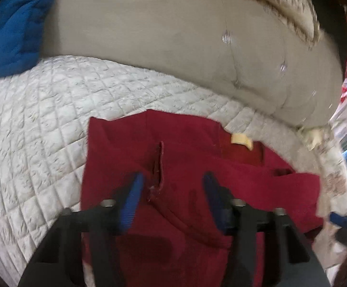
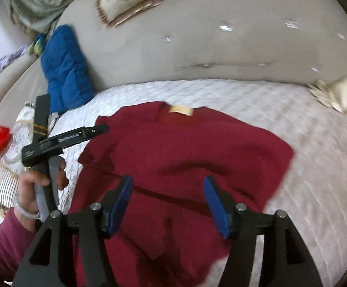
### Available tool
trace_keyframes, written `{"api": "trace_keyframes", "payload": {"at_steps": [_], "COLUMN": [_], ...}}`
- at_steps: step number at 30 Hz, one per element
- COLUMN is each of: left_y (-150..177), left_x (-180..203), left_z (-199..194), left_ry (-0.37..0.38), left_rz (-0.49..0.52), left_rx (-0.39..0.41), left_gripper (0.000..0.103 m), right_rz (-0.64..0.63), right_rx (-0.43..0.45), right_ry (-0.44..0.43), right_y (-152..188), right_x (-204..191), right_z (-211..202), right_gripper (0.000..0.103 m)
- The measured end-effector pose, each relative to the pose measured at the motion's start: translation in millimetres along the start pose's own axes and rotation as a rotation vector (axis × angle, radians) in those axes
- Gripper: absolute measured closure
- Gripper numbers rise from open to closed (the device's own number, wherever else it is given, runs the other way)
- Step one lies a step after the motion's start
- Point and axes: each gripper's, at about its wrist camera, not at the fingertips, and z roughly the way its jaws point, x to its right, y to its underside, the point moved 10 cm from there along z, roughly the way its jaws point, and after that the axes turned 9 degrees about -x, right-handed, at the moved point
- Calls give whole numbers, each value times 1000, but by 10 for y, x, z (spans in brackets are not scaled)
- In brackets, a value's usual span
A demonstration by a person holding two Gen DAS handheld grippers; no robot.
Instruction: Fold small clothes
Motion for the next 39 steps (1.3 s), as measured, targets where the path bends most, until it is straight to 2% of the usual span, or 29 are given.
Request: {"api": "trace_keyframes", "payload": {"at_steps": [1,3,5,7,8,10,12,14,16,18,19,20,21,22,24,26,27,28,30,31,32,34,36,37,38,39], "left_y": [11,29,3,-77,-113,-150,-127,-42,34,71,81,93,104,131,191,238,246,244,230,225,222,222,226,226,220,218], "left_x": [0,0,33,54,38,-58,-189,-351,-409,-369,-328,-269,-232,-212,-209,-238,-247,-261,-287,-293,-293,-289,-281,-279,-277,-276], "left_z": [64,99,-67,-427,-591,-867,-870,-719,-572,-504,-507,-518,-513,-504,-430,-377,-377,-384,-405,-407,-403,-374,-361,-360,-363,-369], "left_ry": [-32,-68,-13,39,39,36,28,9,16,14,4,-4,-12,-22,-58,-67,-63,-58,-53,-49,-46,-53,-57,-54,-51,-46], "left_rz": [17,29,16,18,26,25,0,-39,-60,-50,-35,-16,-6,4,20,23,17,8,-5,-11,-16,-15,-11,-11,-13,-14], "left_rx": [-13,-6,30,125,171,240,219,159,103,79,82,85,86,81,53,27,24,25,30,33,32,28,24,24,26,28], "left_gripper": [102,103,103,103,103,103,103,103,103,103,103,103,103,103,103,103,103,103,103,103,103,103,103,103,103,103], "right_rz": [8,22,39,66,88,125,148,132,86,21,-12,-43,-59,-72,-86,-70,-38,8,123,171,225,293,327,338,325,292], "right_rx": [4,12,26,51,61,70,59,32,10,-5,-22,-59,-93,-129,-183,-153,-146,-114,-8,32,76,89,37,1,-26,-23], "right_ry": [7,27,58,75,84,86,78,83,93,146,187,219,236,268,325,290,246,177,67,69,97,124,103,90,88,122], "right_y": [28,74,80,61,49,43,50,83,120,149,164,201,253,340,521,552,538,486,320,252,173,43,0,-6,-19,-47], "right_x": [66,195,316,418,478,561,595,548,439,341,312,287,273,302,412,427,421,409,468,543,666,874,970,1001,1005,1000], "right_z": [-47,-102,-139,-172,-176,-164,-107,-24,59,155,218,306,376,453,559,458,392,292,76,23,-13,114,359,510,626,643], "right_gripper": [36,36,35,29,25,23,23,23,23,24,33,61,76,82,82,82,81,74,46,21,9,8,8,15,39,55]}}
